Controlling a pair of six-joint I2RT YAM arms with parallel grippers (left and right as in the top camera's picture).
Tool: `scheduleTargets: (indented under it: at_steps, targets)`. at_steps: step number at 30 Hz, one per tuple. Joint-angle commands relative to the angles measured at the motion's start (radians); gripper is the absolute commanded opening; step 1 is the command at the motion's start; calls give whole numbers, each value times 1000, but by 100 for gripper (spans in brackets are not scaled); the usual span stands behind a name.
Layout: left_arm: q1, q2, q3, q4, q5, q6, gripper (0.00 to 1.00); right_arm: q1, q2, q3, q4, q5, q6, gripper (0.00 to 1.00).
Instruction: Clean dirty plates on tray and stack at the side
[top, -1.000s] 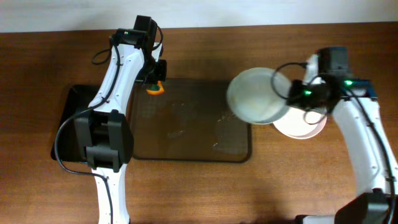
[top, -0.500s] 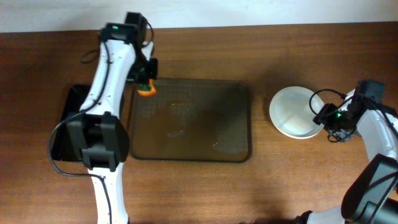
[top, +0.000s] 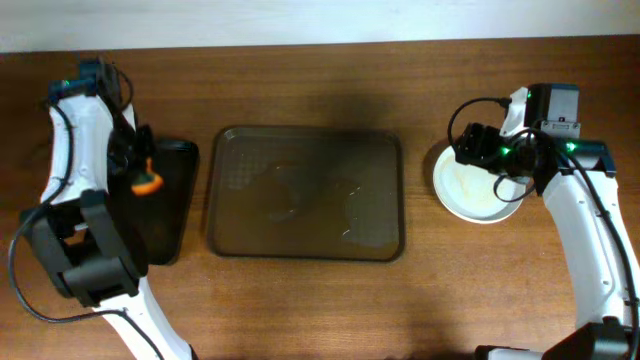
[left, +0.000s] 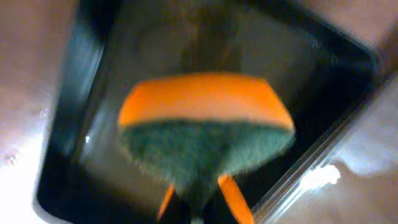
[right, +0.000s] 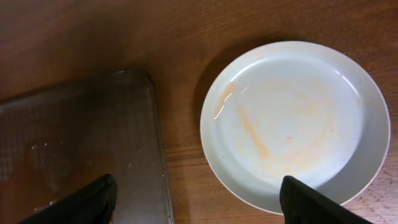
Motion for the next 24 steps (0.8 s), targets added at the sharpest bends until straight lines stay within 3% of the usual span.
scheduleTargets:
  at_steps: [1, 2, 3, 4, 5, 8, 13, 17, 19, 22, 23, 24]
  targets:
    - [12, -5, -207, 182, -6, -15, 0, 5, 0, 6, -3, 20, -6, 85]
    - [12, -5, -270, 255, -6, -15, 0, 5, 0, 6, -7, 20, -6, 85]
    - [12, -5, -308, 299, -7, -15, 22, 5, 0, 6, -10, 20, -6, 85]
    - [15, -5, -322, 315, -6, -15, 68, 5, 0, 6, -14, 20, -6, 85]
    - [16, -5, -324, 317, -6, -16, 100, 5, 0, 6, -18, 20, -6, 85]
    - [16, -11, -274, 261, -2, -31, 100, 5, 0, 6, -19, 19, -6, 85]
    - [10, -181, 46, 18, 3, -31, 100, 5, -3, 91, -51, 0, -7, 85]
    - [-2, -358, 129, -37, 40, -30, 100, 5, -5, 353, -260, 2, -83, 85]
    - [-2, -392, 129, -38, 40, -30, 100, 5, -8, 596, -486, 8, -119, 85]
    - [-2, -390, 129, -37, 40, -30, 100, 5, -23, 757, -659, 8, -118, 85]
    - [-2, -390, 129, -38, 40, -30, 100, 5, -36, 808, -745, -10, -97, 98]
    - [-2, -390, 129, -37, 40, -30, 100, 5, -57, 828, -805, -62, -69, 98]
